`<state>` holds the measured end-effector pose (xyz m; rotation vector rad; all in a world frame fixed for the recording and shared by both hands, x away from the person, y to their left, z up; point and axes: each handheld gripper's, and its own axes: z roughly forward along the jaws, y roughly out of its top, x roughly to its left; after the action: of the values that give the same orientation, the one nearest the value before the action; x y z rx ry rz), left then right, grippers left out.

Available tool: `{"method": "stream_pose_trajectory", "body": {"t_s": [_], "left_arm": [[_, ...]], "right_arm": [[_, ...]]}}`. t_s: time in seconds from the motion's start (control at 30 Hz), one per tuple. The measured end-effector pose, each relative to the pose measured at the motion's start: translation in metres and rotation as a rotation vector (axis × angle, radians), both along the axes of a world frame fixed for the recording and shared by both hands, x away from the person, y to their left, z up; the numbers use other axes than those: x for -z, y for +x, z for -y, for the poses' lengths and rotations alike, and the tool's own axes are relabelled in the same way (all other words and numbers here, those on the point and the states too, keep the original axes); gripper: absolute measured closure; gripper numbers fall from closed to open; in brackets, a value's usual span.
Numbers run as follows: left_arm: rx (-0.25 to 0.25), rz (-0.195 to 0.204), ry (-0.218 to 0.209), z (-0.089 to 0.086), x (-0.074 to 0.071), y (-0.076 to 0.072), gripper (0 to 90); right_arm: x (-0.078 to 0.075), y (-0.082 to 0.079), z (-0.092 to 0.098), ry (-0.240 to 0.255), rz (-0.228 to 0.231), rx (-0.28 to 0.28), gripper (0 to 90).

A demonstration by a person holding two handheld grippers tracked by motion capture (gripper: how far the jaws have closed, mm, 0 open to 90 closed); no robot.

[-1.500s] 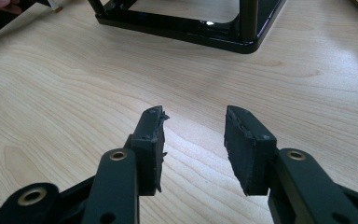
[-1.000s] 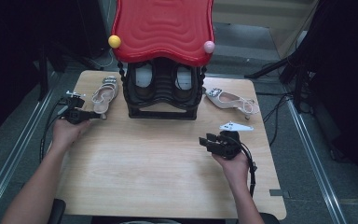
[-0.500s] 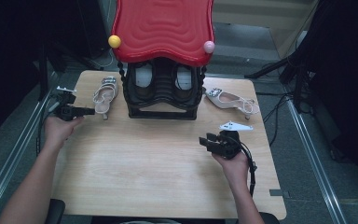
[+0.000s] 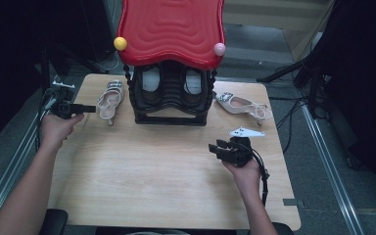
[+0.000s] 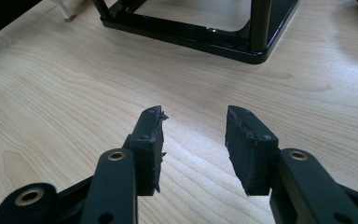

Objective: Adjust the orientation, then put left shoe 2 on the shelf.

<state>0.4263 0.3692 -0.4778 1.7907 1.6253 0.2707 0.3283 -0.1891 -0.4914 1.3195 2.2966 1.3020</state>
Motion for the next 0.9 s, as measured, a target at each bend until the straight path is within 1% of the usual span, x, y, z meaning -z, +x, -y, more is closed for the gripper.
{"method": "stream_pose_trajectory", "body": {"t_s": [0.03, 0.1, 0.17, 0.2, 0.23, 0.3, 0.43, 0.47, 0.5, 0.6, 0.63, 0.67, 0.73, 0.8, 0.9], "left_arm": [[-0.005, 0.000, -0.003, 0.001, -0.002, 0.001, 57.8], [-0.007, -0.001, 0.007, 0.002, -0.005, 0.003, 57.7], [-0.012, -0.001, 0.000, 0.002, -0.009, 0.006, 57.8], [-0.019, 0.007, 0.003, 0.002, -0.010, 0.007, 57.9], [-0.022, -0.001, -0.004, 0.003, -0.011, 0.008, 58.1], [-0.012, -0.008, 0.013, 0.005, -0.012, 0.011, 58.0], [-0.017, -0.003, 0.011, 0.009, -0.014, 0.015, 58.0], [-0.027, 0.001, 0.004, 0.011, -0.014, 0.017, 57.9], [-0.032, 0.004, 0.009, 0.013, -0.015, 0.018, 57.7], [-0.046, 0.016, -0.004, 0.016, -0.017, 0.020, 57.1], [-0.044, 0.011, 0.003, 0.017, -0.016, 0.021, 56.9], [-0.043, -0.002, 0.008, 0.019, -0.017, 0.023, 56.1], [-0.035, -0.001, 0.046, 0.023, -0.021, 0.025, 55.7], [-0.041, 0.013, 0.054, 0.028, -0.026, 0.027, 55.5], [-0.029, 0.000, 0.071, 0.033, -0.034, 0.033, 54.2]], "right_arm": [[0.000, 0.000, 0.000, 0.000, 0.001, -0.001, 57.9], [0.000, 0.001, 0.000, -0.001, 0.000, -0.003, 57.9], [0.001, 0.001, -0.001, -0.001, 0.000, -0.004, 57.9], [0.001, 0.001, -0.001, -0.001, -0.002, -0.003, 57.9], [0.001, 0.001, -0.001, -0.002, -0.002, -0.003, 57.8], [0.001, 0.001, -0.001, -0.002, -0.002, -0.005, 57.8], [0.001, 0.001, -0.002, -0.008, -0.004, -0.005, 57.7], [0.001, 0.001, -0.002, -0.007, -0.003, -0.008, 57.7], [0.001, 0.001, -0.002, -0.006, -0.001, -0.009, 57.6], [0.001, 0.002, -0.002, -0.004, -0.002, -0.009, 57.6], [0.000, 0.002, -0.002, -0.005, -0.007, -0.007, 57.6], [0.001, 0.003, -0.002, -0.006, -0.001, -0.012, 57.6], [0.001, 0.004, -0.004, -0.004, -0.004, -0.015, 57.5], [0.001, 0.005, -0.006, -0.005, -0.005, -0.021, 57.5], [0.001, 0.006, -0.009, -0.001, -0.004, -0.030, 57.5]]}}
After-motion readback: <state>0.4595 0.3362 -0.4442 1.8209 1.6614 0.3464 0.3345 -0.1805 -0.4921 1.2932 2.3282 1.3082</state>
